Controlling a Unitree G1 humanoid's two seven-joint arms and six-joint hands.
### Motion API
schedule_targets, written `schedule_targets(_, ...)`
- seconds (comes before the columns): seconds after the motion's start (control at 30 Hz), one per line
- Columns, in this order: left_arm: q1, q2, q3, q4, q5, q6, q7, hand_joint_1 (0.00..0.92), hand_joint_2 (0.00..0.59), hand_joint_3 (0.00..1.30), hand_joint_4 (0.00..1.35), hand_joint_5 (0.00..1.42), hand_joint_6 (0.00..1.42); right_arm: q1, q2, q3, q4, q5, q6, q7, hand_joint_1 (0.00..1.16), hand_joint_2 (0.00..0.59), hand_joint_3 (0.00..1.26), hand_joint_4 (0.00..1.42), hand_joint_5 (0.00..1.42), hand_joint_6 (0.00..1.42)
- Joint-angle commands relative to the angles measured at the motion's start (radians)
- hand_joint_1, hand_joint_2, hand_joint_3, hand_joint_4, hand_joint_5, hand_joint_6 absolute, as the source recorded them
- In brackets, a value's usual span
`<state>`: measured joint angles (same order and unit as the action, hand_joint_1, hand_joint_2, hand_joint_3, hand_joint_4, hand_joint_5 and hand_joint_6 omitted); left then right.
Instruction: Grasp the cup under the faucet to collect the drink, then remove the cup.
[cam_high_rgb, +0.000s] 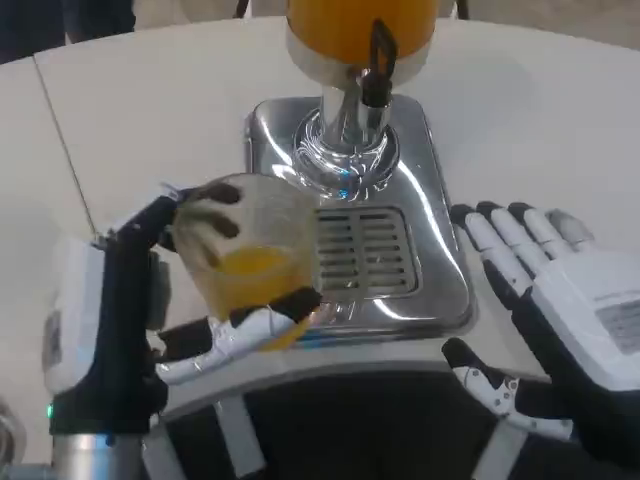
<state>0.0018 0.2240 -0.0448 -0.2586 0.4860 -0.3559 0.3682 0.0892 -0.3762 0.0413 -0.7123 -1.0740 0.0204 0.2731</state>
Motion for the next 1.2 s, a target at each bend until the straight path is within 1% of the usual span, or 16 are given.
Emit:
schedule_targets(0.03, 0.045, 0.000, -0.019, -0.066, 0.022, -0.077, -0.028, 0.668, 0.000, 1.17, 1.02, 1.36, 1.42, 0.022, 0.024, 0.019, 0.011, -0.011, 0.000, -0.010, 0.42, 0.471, 0.00, 0.00, 0.00, 0.00)
schedule_targets(0.07, 0.051, -0.005, -0.020, -0.067, 0.024, -0.079, -0.031, 0.668, 0.000, 1.17, 1.02, 1.36, 1.42, 0.020, 0.033, 0.024, 0.009, -0.014, 0.004, -0.009, 0.42, 0.472, 0.00, 0.00, 0.00, 0.00)
schedule_targets(0.13, 0.049, -0.030, -0.032, -0.050, 0.026, -0.067, -0.033, 0.668, 0.000, 1.17, 1.02, 1.36, 1.42, 0.017, 0.042, 0.027, 0.004, -0.020, 0.008, -0.004, 0.42, 0.473, 0.00, 0.00, 0.00, 0.00)
schedule_targets(0.27, 0.039, -0.068, -0.051, -0.041, 0.036, -0.061, -0.034, 0.668, 0.000, 1.17, 1.02, 1.36, 1.42, 0.015, 0.034, 0.009, -0.002, -0.003, 0.010, 0.023, 0.41, 0.473, 0.00, 0.00, 0.00, 0.00)
schedule_targets(0.33, 0.040, -0.079, -0.061, -0.048, 0.040, -0.064, -0.037, 0.668, 0.000, 1.17, 1.02, 1.36, 1.42, 0.019, 0.030, 0.009, -0.007, 0.000, 0.005, 0.033, 0.41, 0.471, 0.00, 0.00, 0.00, 0.00)
schedule_targets(0.5, 0.051, -0.089, -0.065, -0.059, 0.037, -0.062, -0.052, 0.667, 0.000, 1.17, 1.01, 1.36, 1.42, 0.037, 0.026, 0.026, -0.004, -0.009, -0.024, 0.013, 0.42, 0.469, 0.00, 0.00, 0.00, 0.00)
schedule_targets(0.67, 0.053, -0.095, -0.072, -0.059, 0.045, -0.066, -0.059, 0.667, 0.000, 1.17, 1.01, 1.36, 1.42, 0.044, 0.013, 0.004, 0.003, 0.014, -0.049, -0.008, 0.42, 0.465, 0.00, 0.00, 0.00, 0.00)
schedule_targets(0.8, 0.056, -0.100, -0.079, -0.058, 0.049, -0.066, -0.061, 0.667, 0.000, 1.17, 1.01, 1.36, 1.42, 0.046, 0.012, -0.004, 0.003, 0.026, -0.051, -0.004, 0.41, 0.463, 0.00, 0.00, 0.00, 0.00)
schedule_targets(1.0, 0.058, -0.101, -0.081, -0.054, 0.054, -0.063, -0.062, 0.667, 0.000, 1.17, 1.01, 1.35, 1.42, 0.056, 0.019, 0.001, -0.016, 0.020, -0.049, 0.004, 0.40, 0.464, 0.00, 0.00, 0.00, 0.00)
schedule_targets(1.2, 0.058, -0.104, -0.079, -0.048, 0.056, -0.058, -0.062, 0.667, 0.000, 1.17, 1.01, 1.35, 1.42, 0.071, 0.034, 0.010, -0.028, 0.006, -0.043, 0.009, 0.40, 0.462, 0.00, 0.00, 0.00, 0.00)
